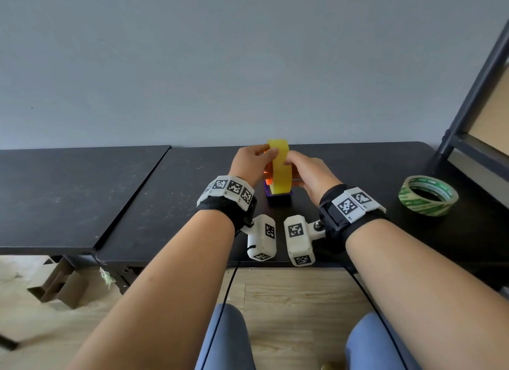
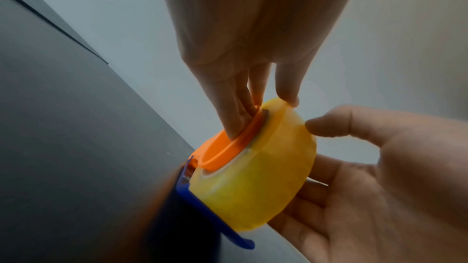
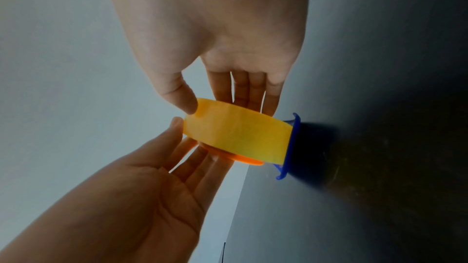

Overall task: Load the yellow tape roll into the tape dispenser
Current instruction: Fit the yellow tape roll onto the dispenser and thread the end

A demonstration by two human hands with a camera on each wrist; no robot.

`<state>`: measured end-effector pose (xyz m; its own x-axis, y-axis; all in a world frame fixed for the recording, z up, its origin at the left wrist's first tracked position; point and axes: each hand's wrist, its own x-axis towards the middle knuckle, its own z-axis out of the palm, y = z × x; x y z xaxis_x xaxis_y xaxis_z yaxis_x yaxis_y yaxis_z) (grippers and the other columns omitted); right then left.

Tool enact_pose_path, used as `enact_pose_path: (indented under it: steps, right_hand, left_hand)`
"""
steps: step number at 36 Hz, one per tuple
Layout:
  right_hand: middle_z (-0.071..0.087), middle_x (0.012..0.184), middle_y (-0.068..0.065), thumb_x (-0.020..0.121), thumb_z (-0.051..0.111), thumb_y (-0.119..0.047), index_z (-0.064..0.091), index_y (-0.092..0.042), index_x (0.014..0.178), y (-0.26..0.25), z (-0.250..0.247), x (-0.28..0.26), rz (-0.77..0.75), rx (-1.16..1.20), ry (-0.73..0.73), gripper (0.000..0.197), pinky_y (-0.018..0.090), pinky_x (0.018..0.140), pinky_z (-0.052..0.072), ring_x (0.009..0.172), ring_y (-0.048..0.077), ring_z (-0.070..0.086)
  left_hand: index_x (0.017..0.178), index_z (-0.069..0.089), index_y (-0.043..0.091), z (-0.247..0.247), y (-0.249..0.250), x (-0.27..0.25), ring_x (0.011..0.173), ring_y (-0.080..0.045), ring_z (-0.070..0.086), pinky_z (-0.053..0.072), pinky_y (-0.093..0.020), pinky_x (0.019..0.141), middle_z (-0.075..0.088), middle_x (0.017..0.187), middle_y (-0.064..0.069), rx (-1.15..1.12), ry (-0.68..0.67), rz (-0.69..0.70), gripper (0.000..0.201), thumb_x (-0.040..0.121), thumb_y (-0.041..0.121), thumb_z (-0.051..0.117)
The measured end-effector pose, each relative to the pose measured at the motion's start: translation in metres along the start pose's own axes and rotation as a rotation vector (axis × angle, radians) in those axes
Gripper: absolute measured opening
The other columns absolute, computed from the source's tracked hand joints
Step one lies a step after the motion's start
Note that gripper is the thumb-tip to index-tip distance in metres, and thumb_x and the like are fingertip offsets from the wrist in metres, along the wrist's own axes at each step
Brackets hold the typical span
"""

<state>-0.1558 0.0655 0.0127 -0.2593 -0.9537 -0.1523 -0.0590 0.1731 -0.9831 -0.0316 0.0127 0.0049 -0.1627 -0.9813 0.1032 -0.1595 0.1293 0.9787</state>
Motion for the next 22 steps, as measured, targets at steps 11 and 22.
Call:
enact_pose_path:
  steps: [11, 22]
  right_hand:
    - [0.063, 0.113, 0.033, 0.060, 0.051, -0.011, 0.064, 0.009, 0.098, 0.0083, 0.0003, 0.0024, -0.056, -0.123, -0.038, 0.045, 0.053, 0.098, 0.050, 0.091, 0.032, 0.063]
    - [0.071, 0.107, 0.010, 0.083, 0.056, -0.029, 0.068, -0.009, 0.104, 0.0007, 0.0027, 0.0016, 0.008, -0.063, -0.026, 0.031, 0.033, 0.078, 0.052, 0.099, 0.024, 0.067]
  left_hand:
    - [0.129, 0.061, 0.008, -0.0014, -0.0040, 0.0020, 0.102, -0.033, 0.069, 0.059, -0.048, 0.086, 0.070, 0.111, -0.016, 0.049, 0.005, -0.007, 0.045, 0.090, 0.029, 0.062]
    - [0.129, 0.061, 0.008, -0.0014, -0.0008, -0.0003, 0.089, -0.024, 0.065, 0.059, -0.047, 0.086, 0.069, 0.099, -0.012, 0.077, 0.026, 0.010, 0.040, 0.094, 0.027, 0.060]
